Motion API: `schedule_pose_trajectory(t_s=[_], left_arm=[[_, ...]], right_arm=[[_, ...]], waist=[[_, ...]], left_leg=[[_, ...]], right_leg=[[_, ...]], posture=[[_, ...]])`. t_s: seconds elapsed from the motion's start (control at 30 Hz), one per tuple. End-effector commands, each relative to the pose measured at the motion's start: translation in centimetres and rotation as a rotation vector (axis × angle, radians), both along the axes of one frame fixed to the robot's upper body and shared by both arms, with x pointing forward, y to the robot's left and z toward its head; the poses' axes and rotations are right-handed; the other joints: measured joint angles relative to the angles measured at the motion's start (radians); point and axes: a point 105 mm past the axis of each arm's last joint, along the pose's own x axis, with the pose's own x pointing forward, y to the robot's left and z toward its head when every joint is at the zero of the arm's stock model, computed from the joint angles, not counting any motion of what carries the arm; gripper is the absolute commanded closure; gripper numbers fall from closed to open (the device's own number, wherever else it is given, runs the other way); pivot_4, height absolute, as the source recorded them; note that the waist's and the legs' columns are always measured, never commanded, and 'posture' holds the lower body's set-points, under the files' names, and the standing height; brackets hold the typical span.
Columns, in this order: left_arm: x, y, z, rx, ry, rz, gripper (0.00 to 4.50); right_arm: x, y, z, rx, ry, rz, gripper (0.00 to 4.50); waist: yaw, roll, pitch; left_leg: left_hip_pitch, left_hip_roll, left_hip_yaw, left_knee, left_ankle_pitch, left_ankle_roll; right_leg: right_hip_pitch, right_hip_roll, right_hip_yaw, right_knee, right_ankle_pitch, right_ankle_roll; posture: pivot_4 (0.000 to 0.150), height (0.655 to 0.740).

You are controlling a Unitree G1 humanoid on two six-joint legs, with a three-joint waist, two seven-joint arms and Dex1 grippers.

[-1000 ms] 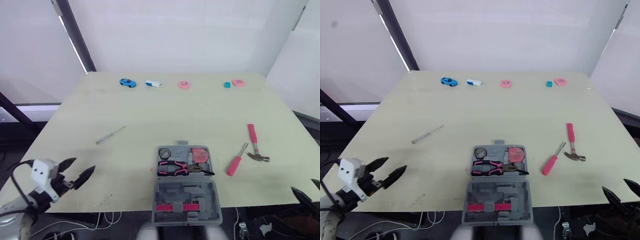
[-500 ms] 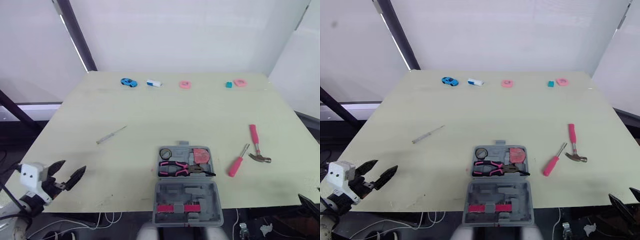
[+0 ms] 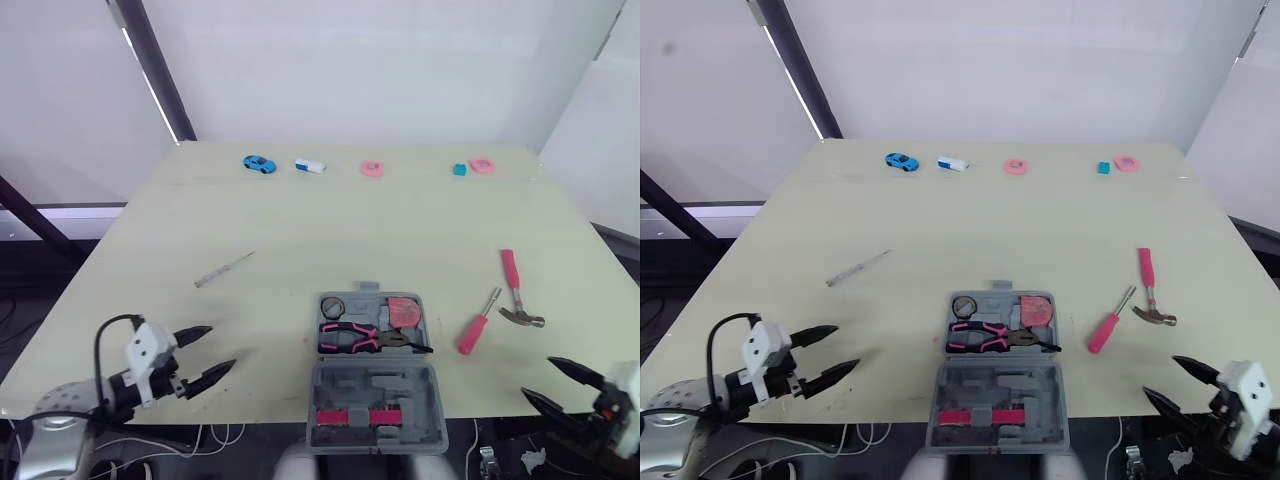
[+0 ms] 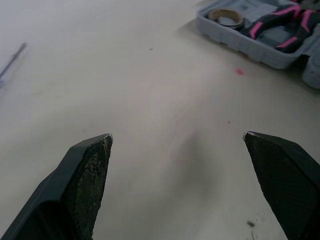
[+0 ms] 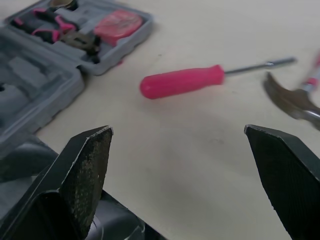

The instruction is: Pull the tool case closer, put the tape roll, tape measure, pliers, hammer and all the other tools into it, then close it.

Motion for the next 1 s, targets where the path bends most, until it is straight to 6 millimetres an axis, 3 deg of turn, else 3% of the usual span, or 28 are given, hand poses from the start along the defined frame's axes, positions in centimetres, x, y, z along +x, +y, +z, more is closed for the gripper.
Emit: schedule_pose_trajectory(t_s=[0.03, 0.07, 0.17, 0.3, 0.33, 0.43, 0.73, 1.0], left_arm=[[0.3, -2.8, -0.5, 0.006, -0.005, -0.141, 0.00], [0.6, -3.0, -0.7, 0.015, -0.002, -0.153, 0.00], [1.2, -3.9, -1.3, 0.024, 0.007, -0.195, 0.69], [1.0, -5.6, -1.8, 0.029, 0.027, -0.291, 2.57], [0.9, -6.0, -1.9, 0.039, 0.033, -0.318, 3.21], [0.6, -7.1, -2.3, 0.062, 0.043, -0.382, 4.41], [1.5, -8.7, -3.2, 0.065, 0.054, -0.420, 4.41], [2.8, -8.8, -3.8, 0.068, 0.074, -0.405, 4.41]], right_arm=[[1.3, 3.3, 0.1, -0.053, -0.028, 0.165, 0.07], [1.6, 4.1, 0.1, -0.043, -0.034, 0.190, 0.07], [3.0, 6.1, 0.0, -0.034, -0.059, 0.253, 0.75], [4.1, 7.6, -0.8, -0.066, -0.057, 0.318, 2.68], [4.2, 7.9, -1.1, -0.080, -0.051, 0.338, 3.41], [4.4, 8.5, -1.7, -0.096, -0.038, 0.372, 4.48], [5.8, 10.0, -2.8, -0.160, -0.049, 0.437, 4.48], [6.2, 10.8, -3.2, -0.166, -0.047, 0.463, 4.48]], waist=[[0.000, 0.000, 0.000], [0.000, 0.000, 0.000], [-0.001, 0.000, 0.000], [-0.001, 0.000, 0.000], [-0.001, 0.000, 0.000], [0.001, 0.001, 0.000], [-0.003, 0.001, 0.000], [0.002, 0.001, 0.000]], left_leg=[[0.000, 0.000, 0.000, 0.000, 0.000, 0.000], [0.000, -0.001, 0.001, 0.000, 0.000, 0.000], [0.000, -0.002, 0.002, 0.000, 0.000, 0.000], [0.001, -0.001, 0.001, 0.001, 0.000, 0.000], [0.001, -0.001, 0.001, 0.001, 0.000, 0.000], [0.000, -0.001, 0.001, 0.001, 0.000, 0.000], [0.001, -0.001, 0.001, 0.004, 0.000, 0.000], [0.000, -0.001, 0.000, 0.006, 0.000, 0.000]], right_leg=[[0.000, 0.000, 0.000, 0.000, 0.000, 0.000], [0.000, 0.001, 0.000, 0.000, 0.000, 0.000], [0.001, 0.003, -0.002, 0.001, 0.000, 0.000], [0.002, 0.006, -0.002, 0.001, 0.001, 0.000], [0.002, 0.006, -0.002, 0.001, 0.001, -0.001], [0.002, 0.006, -0.002, 0.000, 0.001, -0.001], [0.003, 0.007, -0.002, 0.002, 0.001, 0.001], [0.004, 0.007, -0.002, 0.002, 0.004, 0.004]], posture=[[0.150, 0.7400], [0.150, 0.7400], [0.150, 0.7400], [0.150, 0.7400], [0.150, 0.7400], [0.150, 0.7400], [0.150, 0.7400], [0.150, 0.7400]])
